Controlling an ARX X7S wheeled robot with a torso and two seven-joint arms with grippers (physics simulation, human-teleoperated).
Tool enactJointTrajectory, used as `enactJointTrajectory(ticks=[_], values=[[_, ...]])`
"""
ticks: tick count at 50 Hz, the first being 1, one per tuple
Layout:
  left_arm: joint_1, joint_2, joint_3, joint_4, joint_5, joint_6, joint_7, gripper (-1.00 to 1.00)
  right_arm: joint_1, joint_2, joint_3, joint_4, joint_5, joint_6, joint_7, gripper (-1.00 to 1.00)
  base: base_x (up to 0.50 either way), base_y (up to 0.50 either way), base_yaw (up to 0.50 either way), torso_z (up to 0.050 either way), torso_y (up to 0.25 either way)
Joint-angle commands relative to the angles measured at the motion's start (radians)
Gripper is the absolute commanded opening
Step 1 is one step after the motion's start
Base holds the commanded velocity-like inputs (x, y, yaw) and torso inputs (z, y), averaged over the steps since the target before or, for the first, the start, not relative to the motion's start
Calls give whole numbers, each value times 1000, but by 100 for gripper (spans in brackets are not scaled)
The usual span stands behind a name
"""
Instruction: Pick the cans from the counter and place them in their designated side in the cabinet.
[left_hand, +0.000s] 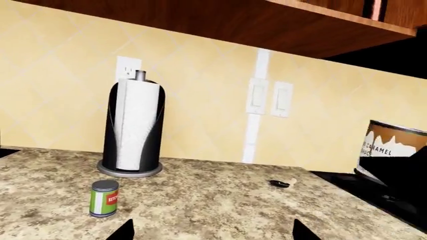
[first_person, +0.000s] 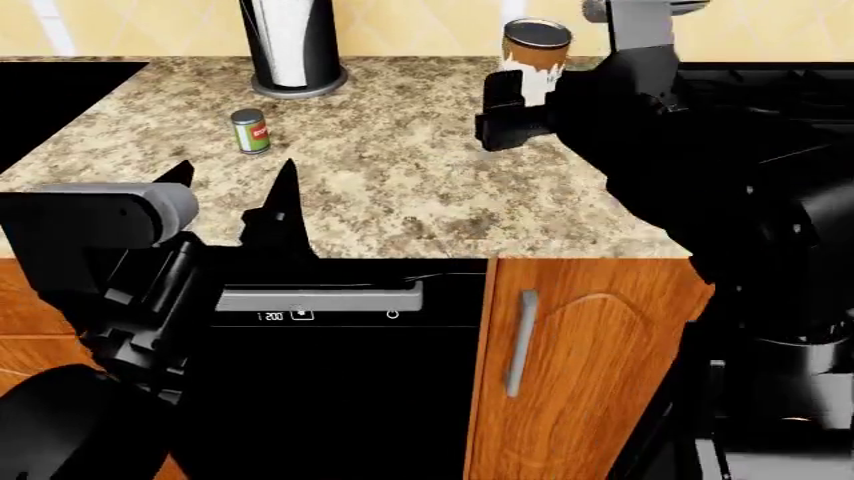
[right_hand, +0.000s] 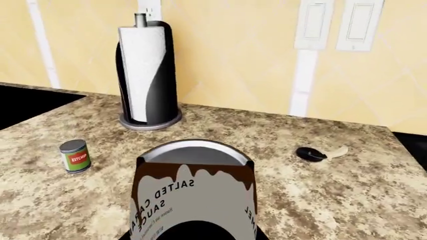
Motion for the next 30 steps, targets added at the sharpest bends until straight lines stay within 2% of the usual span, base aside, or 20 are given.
enactJointTrajectory(ticks=[1,4,9,14,17,20,23,26,30], values=[[-83,5,8,-2,-45,-33,-17,100,376,73,48,26,184,288,61,-100,0,0,0,0,0],[-99,9,-1,13,-71,-55,-33,100,509,101,1,135,263,284,88,-100,0,0,0,0,0],[-118,8,-27,34,-118,-83,-50,100,703,116,-127,351,215,206,-9,-100,0,0,0,0,3],[-137,2,-46,44,-154,-100,-60,100,954,70,-354,742,84,19,-237,-100,0,0,0,0,0],[-144,-1,-52,53,-168,-104,-65,100,1135,-39,-471,1147,-44,-192,-433,-100,0,0,0,0,0],[-161,-6,-64,60,-194,-121,-78,100,1137,-107,-148,1170,-475,-160,-566,-100,0,0,0,0,0],[-181,-13,-70,64,-214,-134,-88,100,1137,-151,33,1155,-746,-152,-645,-100,0,0,0,0,0],[-206,-18,-77,68,-238,-151,-103,100,1137,-160,78,1122,-815,-148,-643,-100,0,0,0,0,0],[-252,-17,-92,64,-290,-183,-132,100,1137,-154,100,1082,-781,-138,-555,-100,0,0,0,0,0]])
